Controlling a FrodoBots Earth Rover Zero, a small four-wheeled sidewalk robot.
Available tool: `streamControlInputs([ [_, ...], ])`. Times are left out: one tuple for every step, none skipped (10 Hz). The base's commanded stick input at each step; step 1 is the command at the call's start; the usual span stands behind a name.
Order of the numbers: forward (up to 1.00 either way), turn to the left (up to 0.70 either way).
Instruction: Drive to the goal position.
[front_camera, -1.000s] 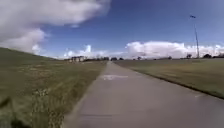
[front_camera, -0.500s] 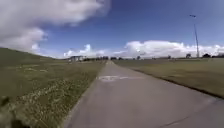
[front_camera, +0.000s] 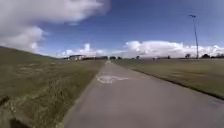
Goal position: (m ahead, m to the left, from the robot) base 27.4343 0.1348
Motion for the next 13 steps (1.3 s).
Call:
streamControlInputs([
  [0.70, 0.00],
  [0.70, 0.00],
  [0.70, 0.00],
  [0.70, 0.00],
  [0.70, 0.00],
  [0.70, 0.00],
  [0.70, 0.00],
  [0.70, 0.00],
  [0.70, 0.00],
  [0.70, 0.00],
  [0.70, 0.00],
  [0.70, 0.00],
  [0.70, 0.00],
])
